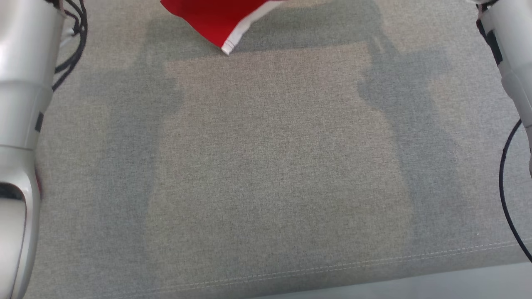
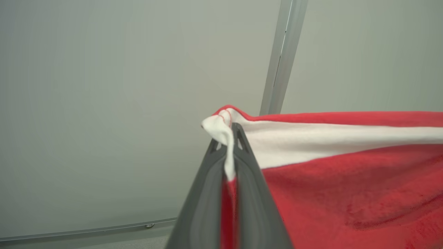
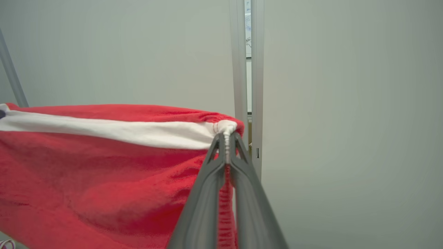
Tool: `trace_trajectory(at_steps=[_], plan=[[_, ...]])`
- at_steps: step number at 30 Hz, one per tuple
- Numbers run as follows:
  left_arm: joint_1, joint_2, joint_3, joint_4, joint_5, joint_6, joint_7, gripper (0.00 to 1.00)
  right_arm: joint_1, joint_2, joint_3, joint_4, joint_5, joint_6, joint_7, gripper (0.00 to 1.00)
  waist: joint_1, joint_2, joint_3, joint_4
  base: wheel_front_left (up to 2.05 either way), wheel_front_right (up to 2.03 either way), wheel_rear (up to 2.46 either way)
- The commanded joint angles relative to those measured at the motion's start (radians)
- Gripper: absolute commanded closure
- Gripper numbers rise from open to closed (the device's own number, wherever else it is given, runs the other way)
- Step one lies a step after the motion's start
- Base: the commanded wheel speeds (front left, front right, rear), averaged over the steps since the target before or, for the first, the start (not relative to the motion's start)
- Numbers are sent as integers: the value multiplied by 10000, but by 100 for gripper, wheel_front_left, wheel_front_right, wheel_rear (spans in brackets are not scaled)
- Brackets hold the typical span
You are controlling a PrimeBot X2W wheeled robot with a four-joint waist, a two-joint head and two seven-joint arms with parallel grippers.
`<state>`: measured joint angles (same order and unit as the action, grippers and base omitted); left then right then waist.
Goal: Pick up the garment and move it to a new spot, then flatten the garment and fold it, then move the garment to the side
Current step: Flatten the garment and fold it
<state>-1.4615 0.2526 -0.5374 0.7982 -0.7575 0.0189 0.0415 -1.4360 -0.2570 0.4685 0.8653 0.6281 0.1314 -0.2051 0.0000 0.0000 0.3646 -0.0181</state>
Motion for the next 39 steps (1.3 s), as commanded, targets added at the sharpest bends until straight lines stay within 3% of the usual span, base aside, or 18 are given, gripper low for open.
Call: trace_trajectory(at_steps=[1,7,11,15,19,24,30,39], plan=[[-358,-56,-12,361,162,-81,-332,100,-317,147,45,357,-156,-13,-244,100,0,0,313,-35,0,0,0],[-1405,-659,-322,1714,558,-641,-1572,100,-1125,780,-92,1596,-391,-13,-599,100,0,0,1267,67,0,0,0],[-1166,-1040,-351,2107,438,-920,-2081,100,-846,767,174,1396,-436,-12,-597,100,0,0,1721,235,0,0,0],[-325,-1335,-266,2123,243,-1150,-2814,100,139,507,645,442,-47,-12,-604,100,0,0,1999,404,0,0,0],[1097,-1384,-77,1214,352,-1184,-3075,100,1614,-66,1232,-958,431,-7,-605,100,0,0,2035,571,0,0,0],[3589,-1077,541,-1820,1207,-596,-3071,100,3790,-753,985,-2940,1223,-9,-606,100,0,0,1824,724,0,0,0],[7213,-457,332,-5080,1894,22,-3057,100,6671,-1232,731,-4804,1681,-7,-605,100,0,0,1165,567,0,0,0],[10968,639,-221,-7990,1583,918,-1844,100,9566,-2194,1393,-5859,2322,-6,-603,100,0,0,-34,428,0,0,0]])
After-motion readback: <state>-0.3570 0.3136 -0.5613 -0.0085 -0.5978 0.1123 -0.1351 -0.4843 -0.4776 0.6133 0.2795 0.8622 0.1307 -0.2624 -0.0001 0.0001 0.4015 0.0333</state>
